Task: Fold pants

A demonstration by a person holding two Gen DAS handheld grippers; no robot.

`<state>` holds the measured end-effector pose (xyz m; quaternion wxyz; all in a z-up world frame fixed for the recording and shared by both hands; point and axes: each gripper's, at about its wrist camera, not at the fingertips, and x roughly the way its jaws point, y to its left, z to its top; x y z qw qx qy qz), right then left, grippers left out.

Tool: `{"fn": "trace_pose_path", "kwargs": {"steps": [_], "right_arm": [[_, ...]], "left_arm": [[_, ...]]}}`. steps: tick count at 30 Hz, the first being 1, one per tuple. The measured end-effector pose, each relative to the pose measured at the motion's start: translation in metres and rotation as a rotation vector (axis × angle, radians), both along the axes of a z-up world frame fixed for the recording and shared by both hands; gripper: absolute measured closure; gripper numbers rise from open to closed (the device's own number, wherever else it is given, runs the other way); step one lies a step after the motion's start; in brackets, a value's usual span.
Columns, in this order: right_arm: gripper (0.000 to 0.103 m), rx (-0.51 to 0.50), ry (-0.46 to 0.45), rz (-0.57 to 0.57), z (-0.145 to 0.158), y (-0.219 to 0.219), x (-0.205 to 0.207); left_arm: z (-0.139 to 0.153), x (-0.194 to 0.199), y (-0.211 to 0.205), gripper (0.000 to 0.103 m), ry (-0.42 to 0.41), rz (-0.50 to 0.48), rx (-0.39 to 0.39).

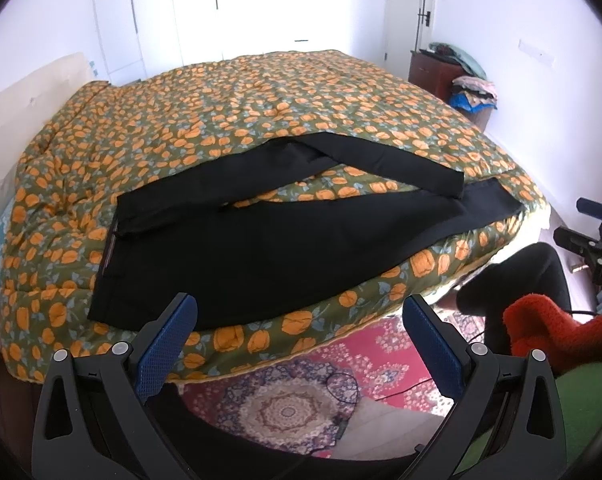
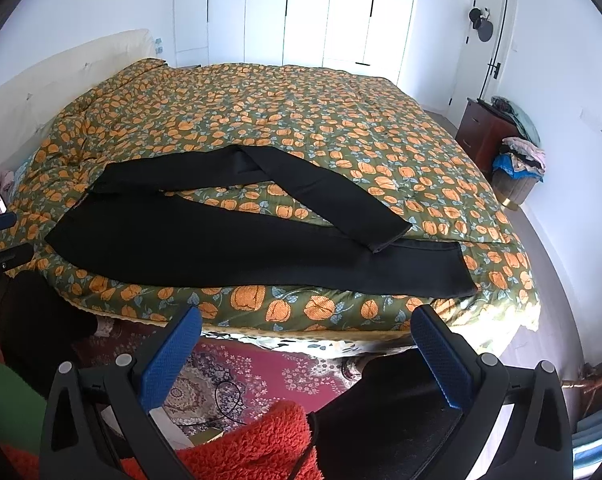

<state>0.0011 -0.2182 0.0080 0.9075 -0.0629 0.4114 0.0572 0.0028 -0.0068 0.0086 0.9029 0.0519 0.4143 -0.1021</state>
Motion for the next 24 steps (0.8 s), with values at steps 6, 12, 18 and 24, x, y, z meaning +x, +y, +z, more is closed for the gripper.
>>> {"fn": "trace_pose_path", "kwargs": {"steps": [6,12,18,24], "right_arm": [[0.000,-0.007,0.010,0.012,-0.0017,0.0036,0.0024],[0.000,0.019,0.009,0.018,-0.0033,0.0022,0.0025],[0.000,0.039,-0.008,0.041,-0.0005,0.0039,0.0004],[0.000,0.043,-0.001,0.066,-0.0020,0.0097,0.0019]], "left_arm": [[-0.0023,0.0011,0.0009,0.001,0.006,-0.006,0.002],[-0.0041,0.0033,-0.0013,0.000,0.005,-0.002,0.009],[-0.0051,0.0031,-0.0022,0.001,0.007,0.005,0.007],[-0.0076,0.0013,0.0005,0.001,0.008,0.013,0.002]]}}
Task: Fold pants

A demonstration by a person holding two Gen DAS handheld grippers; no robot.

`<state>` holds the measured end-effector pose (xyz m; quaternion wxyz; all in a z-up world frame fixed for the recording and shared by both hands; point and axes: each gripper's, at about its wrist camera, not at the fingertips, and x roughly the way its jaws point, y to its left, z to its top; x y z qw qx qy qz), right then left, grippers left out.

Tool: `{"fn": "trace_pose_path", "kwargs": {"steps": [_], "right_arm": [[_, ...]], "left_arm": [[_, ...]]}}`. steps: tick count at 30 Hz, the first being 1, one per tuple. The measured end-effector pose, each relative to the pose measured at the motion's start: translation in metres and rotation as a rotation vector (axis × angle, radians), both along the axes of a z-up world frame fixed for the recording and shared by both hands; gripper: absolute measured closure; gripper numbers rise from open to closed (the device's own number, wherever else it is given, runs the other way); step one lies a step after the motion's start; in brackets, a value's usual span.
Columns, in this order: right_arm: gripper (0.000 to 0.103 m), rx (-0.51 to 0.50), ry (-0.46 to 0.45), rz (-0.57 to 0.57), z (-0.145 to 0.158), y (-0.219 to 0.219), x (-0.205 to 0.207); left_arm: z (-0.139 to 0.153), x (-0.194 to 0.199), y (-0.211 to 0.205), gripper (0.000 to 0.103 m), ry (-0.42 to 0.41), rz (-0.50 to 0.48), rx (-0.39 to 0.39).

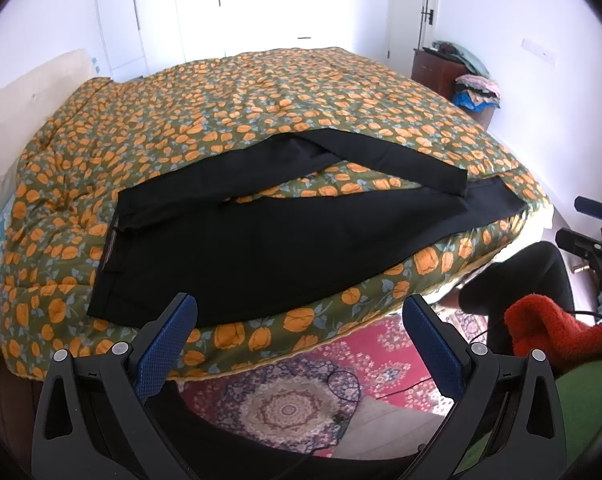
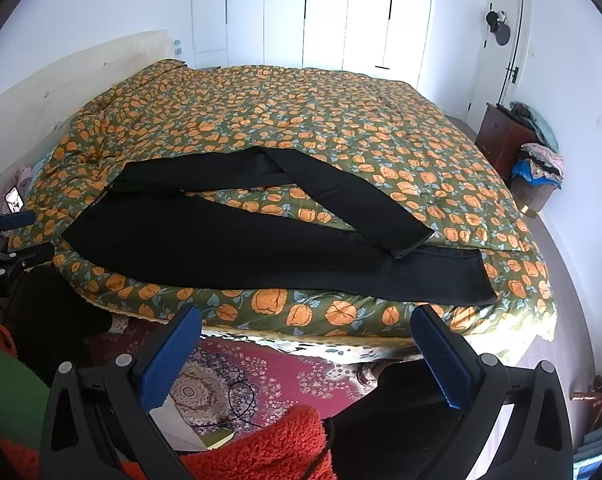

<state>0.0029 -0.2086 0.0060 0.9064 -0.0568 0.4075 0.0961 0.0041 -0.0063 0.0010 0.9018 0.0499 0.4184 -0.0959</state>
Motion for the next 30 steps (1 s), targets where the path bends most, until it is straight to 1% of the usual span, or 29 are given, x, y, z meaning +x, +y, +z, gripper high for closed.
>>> {"fn": "trace_pose_path", "kwargs": {"steps": [10,30], "right_arm": [[0.000,-0.005,0.006,0.029,-0.0014,0.0073,0.0029],[0.000,0.012,0.026,0.036,-0.0078,0.0066,0.0069]], "left_arm": [[-0.0018,0.0025,0.0047,0.000,0.010,0.013,-0.010],[-0.0055,0.0027,0.0035,0.000,0.011,0.018,0.000]]}}
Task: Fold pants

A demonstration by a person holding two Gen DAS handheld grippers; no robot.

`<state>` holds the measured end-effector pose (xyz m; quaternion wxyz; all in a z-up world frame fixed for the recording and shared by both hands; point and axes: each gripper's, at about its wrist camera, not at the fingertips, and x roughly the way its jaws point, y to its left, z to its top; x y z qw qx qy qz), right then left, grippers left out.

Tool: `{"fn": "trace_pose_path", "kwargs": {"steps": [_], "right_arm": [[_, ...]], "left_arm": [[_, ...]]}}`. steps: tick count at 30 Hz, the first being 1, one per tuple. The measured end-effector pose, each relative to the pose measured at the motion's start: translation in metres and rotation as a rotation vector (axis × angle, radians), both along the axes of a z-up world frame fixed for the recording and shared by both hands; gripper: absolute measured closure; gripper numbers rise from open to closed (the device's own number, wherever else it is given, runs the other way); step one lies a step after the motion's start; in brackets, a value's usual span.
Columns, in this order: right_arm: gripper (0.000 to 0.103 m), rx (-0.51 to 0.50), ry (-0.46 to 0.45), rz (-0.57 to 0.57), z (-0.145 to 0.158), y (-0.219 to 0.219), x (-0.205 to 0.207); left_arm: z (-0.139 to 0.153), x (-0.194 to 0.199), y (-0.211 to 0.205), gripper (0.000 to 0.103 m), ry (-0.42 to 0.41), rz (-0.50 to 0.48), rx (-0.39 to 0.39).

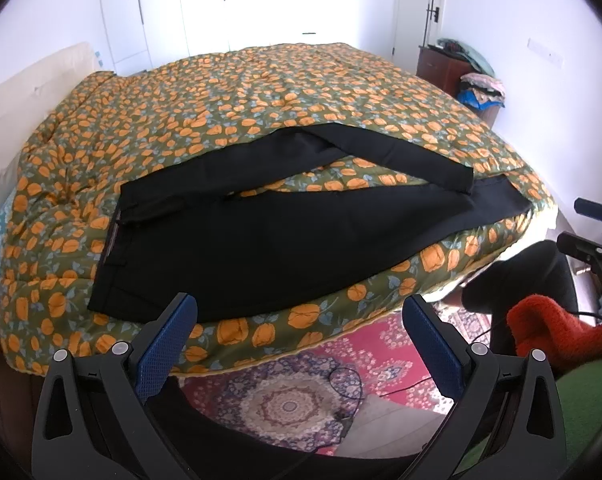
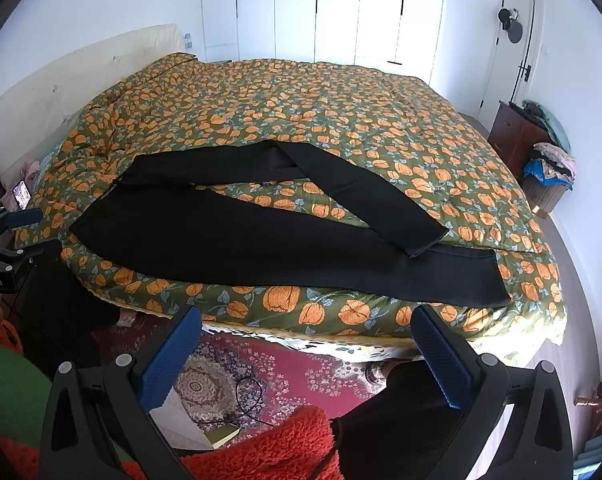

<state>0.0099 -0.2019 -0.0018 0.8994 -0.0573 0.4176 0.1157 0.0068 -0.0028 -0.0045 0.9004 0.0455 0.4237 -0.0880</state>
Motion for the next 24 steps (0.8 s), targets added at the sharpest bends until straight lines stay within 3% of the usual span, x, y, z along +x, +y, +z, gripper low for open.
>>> {"fn": "trace_pose_path", "kwargs": {"steps": [24], "right_arm": [[0.000,0.078,-0.015,0.062,0.0010,0.0029,-0.0058]], "left_arm": [[-0.0028,0.0008,-0.0010,0.000,0.007,-0.012,0.011]]}}
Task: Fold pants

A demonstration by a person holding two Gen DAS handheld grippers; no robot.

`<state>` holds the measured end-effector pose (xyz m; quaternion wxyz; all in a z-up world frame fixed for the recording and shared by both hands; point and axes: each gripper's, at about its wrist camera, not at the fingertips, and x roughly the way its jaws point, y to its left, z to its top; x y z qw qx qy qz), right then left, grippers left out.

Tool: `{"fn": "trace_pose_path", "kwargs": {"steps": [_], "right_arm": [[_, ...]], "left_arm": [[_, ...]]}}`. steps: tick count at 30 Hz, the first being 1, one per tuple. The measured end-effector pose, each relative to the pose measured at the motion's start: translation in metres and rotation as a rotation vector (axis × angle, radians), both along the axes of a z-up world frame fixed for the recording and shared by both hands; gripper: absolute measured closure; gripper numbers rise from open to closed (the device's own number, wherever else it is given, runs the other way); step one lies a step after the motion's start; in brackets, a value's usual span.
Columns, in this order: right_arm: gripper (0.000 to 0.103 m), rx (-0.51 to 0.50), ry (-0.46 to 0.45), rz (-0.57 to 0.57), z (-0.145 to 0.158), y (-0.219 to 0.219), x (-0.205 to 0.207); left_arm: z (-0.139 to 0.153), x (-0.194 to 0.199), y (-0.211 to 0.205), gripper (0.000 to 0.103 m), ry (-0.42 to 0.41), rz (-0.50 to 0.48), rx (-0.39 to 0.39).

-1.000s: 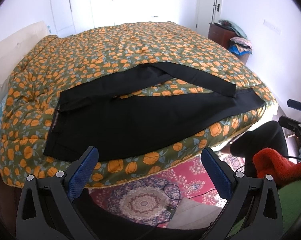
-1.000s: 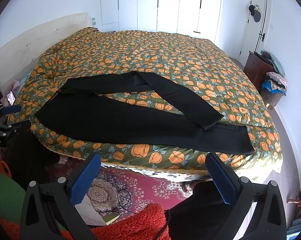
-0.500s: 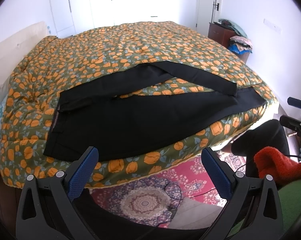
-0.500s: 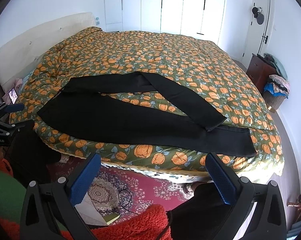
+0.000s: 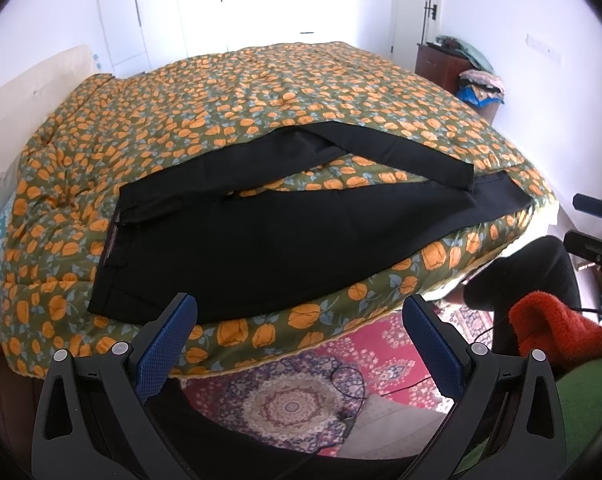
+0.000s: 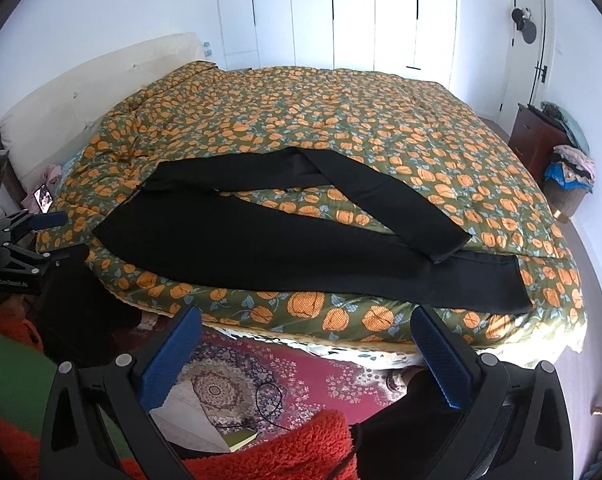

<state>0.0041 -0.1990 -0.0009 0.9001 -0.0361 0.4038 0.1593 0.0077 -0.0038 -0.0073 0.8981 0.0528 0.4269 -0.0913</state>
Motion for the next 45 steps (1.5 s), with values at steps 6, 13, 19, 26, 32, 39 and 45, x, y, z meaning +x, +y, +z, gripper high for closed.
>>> {"fn": "trace_pose_path", "kwargs": {"steps": [6,13,19,26,32,39,45], "right_arm": [[0.000,0.140,0.051,0.039,-0.008,-0.010,0.019],[0.000,0.325,0.055,0.084,-0.022,-0.025,0.048],[0.000,0.361,0.077,0.219,-0.053,-0.014,0.105],[0.000,0.397,0.146,0.222,-0.088,-0.001,0.147],[0.000,0.382,0.215,0.225,-0.118,-0.005,0.166],[0.001,0.465,0.584,-0.003,-0.203,-0.050,0.168],[0.000,0.439,0.356,0.041,-0.154,-0.049,0.179]], "left_arm": [[0.000,0.001,-0.002,0.000,0.004,-0.002,0.009],[0.000,0.004,-0.006,0.000,0.010,0.003,0.013],[0.000,0.006,-0.013,0.000,0.011,-0.006,0.024],[0.003,0.004,-0.007,0.000,-0.002,0.040,0.049],[-0.007,0.015,-0.017,0.000,0.045,-0.006,0.032],[-0.010,0.016,-0.002,0.000,0.053,0.053,0.021],[-0.016,0.029,-0.014,0.001,0.096,-0.001,0.006]]}}
